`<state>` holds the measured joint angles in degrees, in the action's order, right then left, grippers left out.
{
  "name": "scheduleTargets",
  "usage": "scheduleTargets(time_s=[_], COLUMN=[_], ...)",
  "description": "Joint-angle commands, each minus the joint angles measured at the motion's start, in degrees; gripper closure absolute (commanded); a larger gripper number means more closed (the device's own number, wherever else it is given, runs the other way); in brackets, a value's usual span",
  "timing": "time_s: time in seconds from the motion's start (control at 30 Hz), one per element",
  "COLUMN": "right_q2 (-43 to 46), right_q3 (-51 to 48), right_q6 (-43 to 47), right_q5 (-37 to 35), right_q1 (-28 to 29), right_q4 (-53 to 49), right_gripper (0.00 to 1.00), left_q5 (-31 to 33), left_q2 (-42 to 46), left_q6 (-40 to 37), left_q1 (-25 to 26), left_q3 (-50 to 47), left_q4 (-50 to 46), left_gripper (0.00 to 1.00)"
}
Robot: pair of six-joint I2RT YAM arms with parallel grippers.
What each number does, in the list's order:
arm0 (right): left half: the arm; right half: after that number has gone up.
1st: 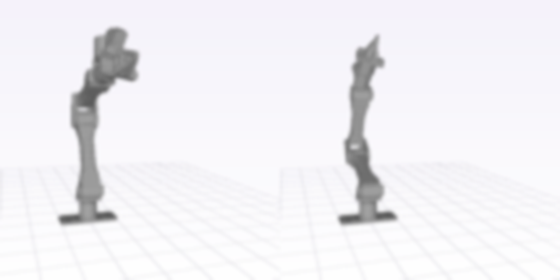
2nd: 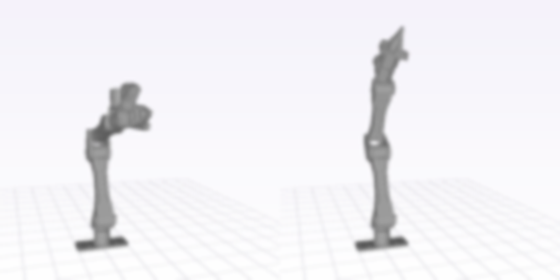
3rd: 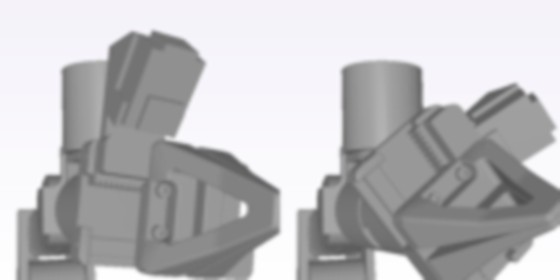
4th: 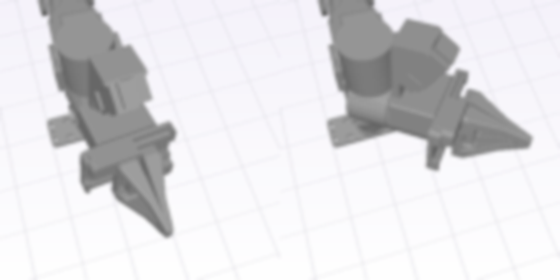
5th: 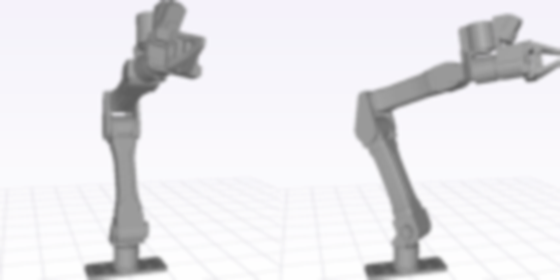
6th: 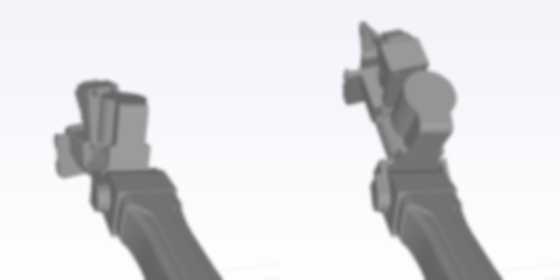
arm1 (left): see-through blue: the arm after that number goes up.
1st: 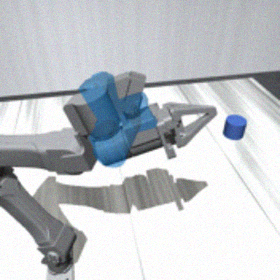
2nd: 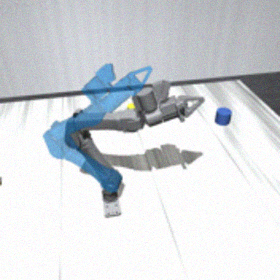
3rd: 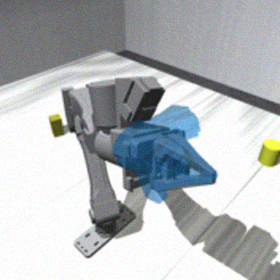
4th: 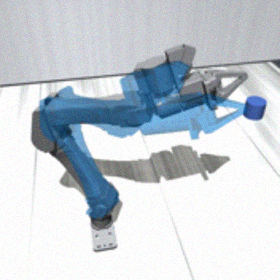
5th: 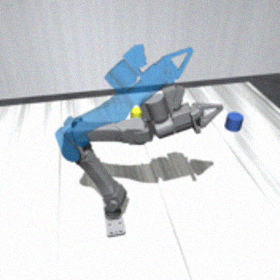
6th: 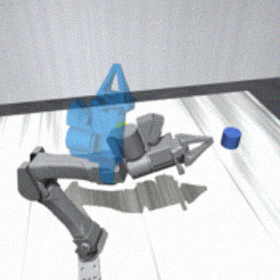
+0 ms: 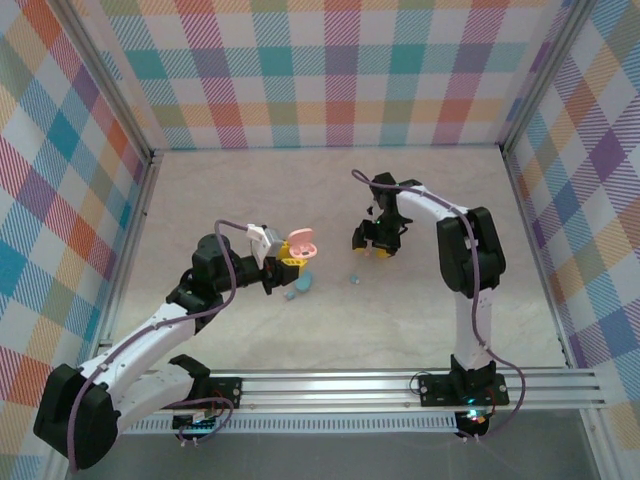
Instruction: Insert the wireless bluetooth earbuds into the charging case
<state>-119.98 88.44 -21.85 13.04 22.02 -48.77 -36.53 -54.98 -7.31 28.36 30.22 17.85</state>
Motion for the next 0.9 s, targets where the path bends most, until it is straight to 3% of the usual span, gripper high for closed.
scheduleTargets(time_s=[0.0,0.47,0.87], right_q2=[-2.1,-6.1,-4.6], right_q3=[4.2,10.6,11.6], right_q6=[0.6,8.8,12.9], right_q5=[0.7,8.0,7.2], right_q1=[-0.4,0.7,4.0], right_q4=[-1.2,-3.3,-5.3], right_gripper=[0.38,0.38,0.39], left_q5=[0.2,1.4,1.7], left_q2=[1.4,4.2,5.8], left_q6=[-1.7,-2.4,-2.5], left_q1=[0.2,0.1,0.1], left_q3=[0.3,0.2,0.2], left_q4=[-1.1,-3.8,-5.5], left_gripper=[0.73,0.73,0.73])
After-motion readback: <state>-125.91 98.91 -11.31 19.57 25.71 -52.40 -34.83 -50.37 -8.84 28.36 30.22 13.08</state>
